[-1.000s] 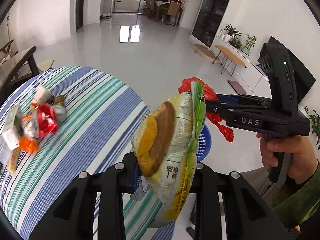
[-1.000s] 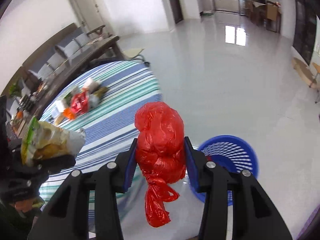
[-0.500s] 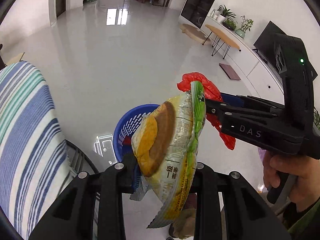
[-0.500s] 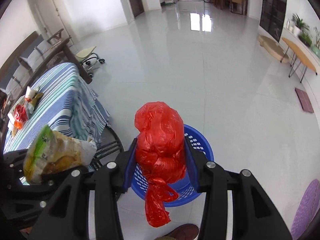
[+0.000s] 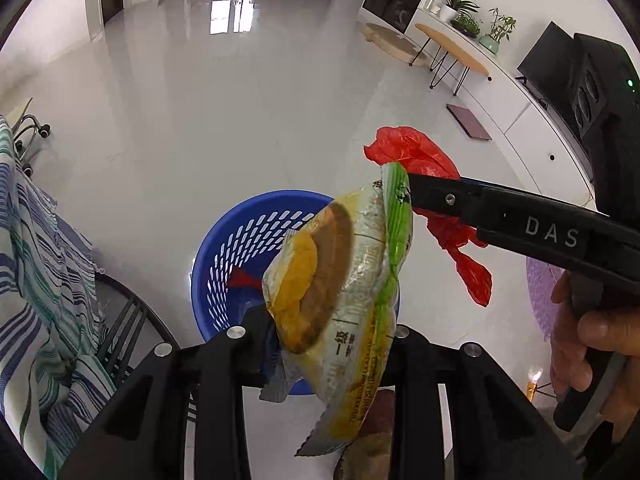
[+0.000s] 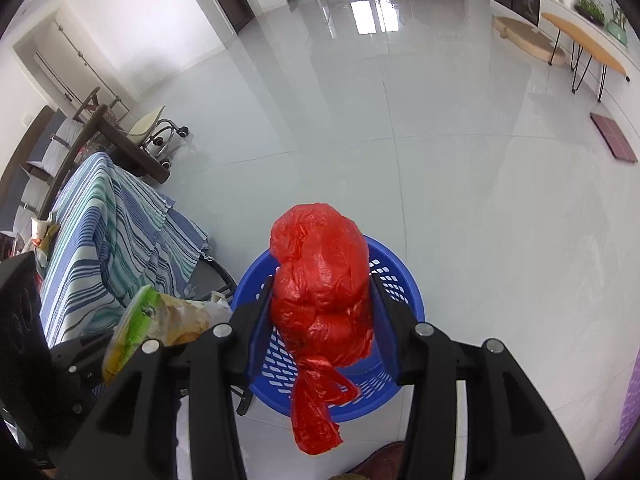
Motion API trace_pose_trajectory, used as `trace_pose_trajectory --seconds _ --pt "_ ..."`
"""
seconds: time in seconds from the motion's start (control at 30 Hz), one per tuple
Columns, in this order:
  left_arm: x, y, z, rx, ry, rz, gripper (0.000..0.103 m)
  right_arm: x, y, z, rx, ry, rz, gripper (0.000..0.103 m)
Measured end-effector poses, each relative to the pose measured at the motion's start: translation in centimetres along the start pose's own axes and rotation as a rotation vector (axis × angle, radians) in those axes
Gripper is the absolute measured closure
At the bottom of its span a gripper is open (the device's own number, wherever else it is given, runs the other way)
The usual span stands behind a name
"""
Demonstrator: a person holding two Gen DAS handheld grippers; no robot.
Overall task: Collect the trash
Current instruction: 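Carry both bags over the blue wastebasket and open both grippers to drop them, then move both tools back over the table toward the remaining trash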
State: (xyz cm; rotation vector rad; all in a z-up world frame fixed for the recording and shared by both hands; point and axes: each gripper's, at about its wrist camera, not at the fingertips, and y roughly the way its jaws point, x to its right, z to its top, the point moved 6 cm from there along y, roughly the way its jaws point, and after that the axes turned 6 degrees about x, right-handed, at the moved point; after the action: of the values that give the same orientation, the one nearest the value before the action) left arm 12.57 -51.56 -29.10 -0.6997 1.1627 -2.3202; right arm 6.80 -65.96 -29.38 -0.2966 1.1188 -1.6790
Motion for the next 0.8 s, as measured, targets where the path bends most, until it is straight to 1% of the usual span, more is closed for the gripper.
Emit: trace_pose_trajectory --seconds 0.03,0.07,0.1,0.13,0.2,0.23,0.27,0.33,0.4,0.43,0.5,0.57,0.63,0.73,0.8 --pt "0.0 0.2 -0.2 0.004 0.003 0.005 0.059 0.1 0.1 0.0 0.000 0.007 0.014 0.051" --pt "-0.1 0.3 -0.2 0.007 0.004 0.007 0.050 0.3 0.0 0.1 0.005 0.015 0.016 0.036" --pt "-0.1 0.5 0.0 0.014 0.001 0.011 0.038 0.5 -0.1 0.4 0.018 0.024 0.014 0.030" --pt "-0.3 0.5 -0.1 0.021 -0.001 0.016 0.035 0.6 -0.4 0.7 0.030 0.033 0.014 0.030" --pt "-0.3 0.4 0.1 0.025 -0.002 0.024 0.032 0.8 -1.1 1.2 0.048 0.046 0.015 0.029" --pt "-0.3 0.1 0.1 0.033 -0.001 0.028 0.028 0.9 -1.5 1.4 0.062 0.049 0.011 0.028" --pt "-0.3 -0.4 0.2 0.049 0.001 0.034 0.025 0.8 -2.1 1.7 0.081 0.046 0.005 0.026" --pt "0.0 -2.0 0.5 0.101 0.020 0.056 0.016 0.2 -3.3 2.2 0.119 0.027 -0.001 0.021" --pt "0.5 -4.2 0.7 0.158 0.039 0.070 0.012 -0.5 -4.6 2.6 0.157 0.005 0.001 0.016" --pt "0.8 -5.4 0.8 0.184 0.045 0.078 0.011 -1.1 -5.2 2.6 0.177 -0.006 0.007 0.015" --pt "0.9 -7.9 0.6 0.226 0.054 0.091 0.009 -2.1 -6.4 2.6 0.212 -0.028 0.014 0.009" --pt "1.0 -10.4 0.3 0.259 0.049 0.077 0.008 -3.4 -7.5 2.4 0.248 -0.061 0.021 0.005" --pt "0.7 -13.0 -0.2 0.290 0.040 0.069 0.008 -4.8 -8.2 1.9 0.272 -0.101 0.024 0.005" --pt "-0.2 -16.2 -1.4 0.313 0.029 0.075 0.008 -8.0 -9.1 1.1 0.296 -0.179 0.053 0.005" --pt "-1.6 -18.2 -2.7 0.318 0.012 0.102 0.007 -10.5 -9.6 0.3 0.310 -0.241 0.091 0.005"
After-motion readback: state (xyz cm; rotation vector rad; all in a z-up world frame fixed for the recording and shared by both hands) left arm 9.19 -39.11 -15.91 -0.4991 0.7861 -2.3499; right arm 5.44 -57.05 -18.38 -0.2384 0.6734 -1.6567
